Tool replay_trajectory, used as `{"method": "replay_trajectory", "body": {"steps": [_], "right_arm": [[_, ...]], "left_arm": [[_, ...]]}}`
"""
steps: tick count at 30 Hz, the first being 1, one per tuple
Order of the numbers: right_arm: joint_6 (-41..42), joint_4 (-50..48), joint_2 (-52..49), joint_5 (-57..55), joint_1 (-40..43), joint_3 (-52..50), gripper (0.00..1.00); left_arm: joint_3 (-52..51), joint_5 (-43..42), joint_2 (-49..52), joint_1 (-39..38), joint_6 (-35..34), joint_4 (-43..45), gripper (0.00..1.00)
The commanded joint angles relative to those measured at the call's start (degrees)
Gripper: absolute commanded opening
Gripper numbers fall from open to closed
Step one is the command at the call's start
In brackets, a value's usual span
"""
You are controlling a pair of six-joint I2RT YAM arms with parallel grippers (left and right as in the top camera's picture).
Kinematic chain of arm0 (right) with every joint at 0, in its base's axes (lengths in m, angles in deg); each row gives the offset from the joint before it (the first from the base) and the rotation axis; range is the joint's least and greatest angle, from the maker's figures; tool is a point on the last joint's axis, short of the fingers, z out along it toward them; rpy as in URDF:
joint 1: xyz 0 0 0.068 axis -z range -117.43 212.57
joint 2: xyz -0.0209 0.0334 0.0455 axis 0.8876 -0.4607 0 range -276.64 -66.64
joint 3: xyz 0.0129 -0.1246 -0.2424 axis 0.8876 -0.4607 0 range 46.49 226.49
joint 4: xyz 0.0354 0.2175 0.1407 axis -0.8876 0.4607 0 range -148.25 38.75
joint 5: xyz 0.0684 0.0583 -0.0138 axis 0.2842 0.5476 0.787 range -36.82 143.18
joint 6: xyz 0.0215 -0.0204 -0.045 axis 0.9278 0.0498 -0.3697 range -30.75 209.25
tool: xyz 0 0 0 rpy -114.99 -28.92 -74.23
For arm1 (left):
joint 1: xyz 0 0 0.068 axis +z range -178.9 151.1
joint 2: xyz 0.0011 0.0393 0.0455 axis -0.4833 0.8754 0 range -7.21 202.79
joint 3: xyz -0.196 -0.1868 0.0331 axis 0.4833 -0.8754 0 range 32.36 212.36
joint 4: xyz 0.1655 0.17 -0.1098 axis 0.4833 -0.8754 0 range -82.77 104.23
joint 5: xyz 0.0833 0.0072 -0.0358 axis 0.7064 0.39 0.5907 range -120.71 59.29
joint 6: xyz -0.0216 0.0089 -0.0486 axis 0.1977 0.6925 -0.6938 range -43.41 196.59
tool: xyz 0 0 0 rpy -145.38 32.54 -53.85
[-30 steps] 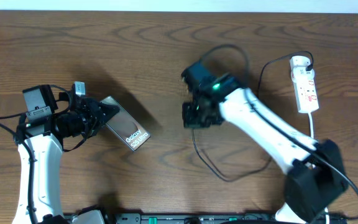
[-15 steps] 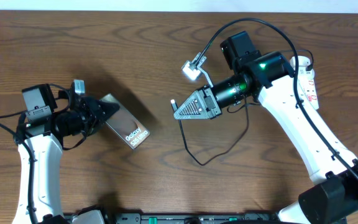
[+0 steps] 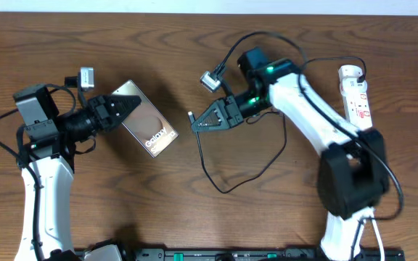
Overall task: Plug charger to phone and switch on socket
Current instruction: 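Lift the connector with the right gripper toward the phone, then bring the connector to the phone's bottom port held by the left gripper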
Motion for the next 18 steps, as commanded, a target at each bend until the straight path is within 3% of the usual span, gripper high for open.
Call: {"method": "replay_trajectory", "body": {"steps": [1, 7, 13, 18], "right_arm": [[-1.0, 0.1, -1.4, 4.0, 0.1, 0.5, 0.01], [-1.1, 0.0, -1.5, 3.8, 0.2, 0.5, 0.01], [-1.1, -0.1, -1.5, 3.1, -0.5, 0.5, 0.01], [-2.0, -0.6, -1.5, 3.1, -2.5, 0.5, 0.01]], "left_arm": [[0.5, -4.5, -0.3, 0.0, -1.5, 2.3, 0.08], [0.5, -6.7, -0.3, 1.7, -3.8, 5.0, 0.07], [0.5, -15.0, -0.3, 6.7, -4.1, 9.2, 0.08], [0.5, -15.1, -0.3, 8.2, -6.0, 9.3, 0.07]]}}
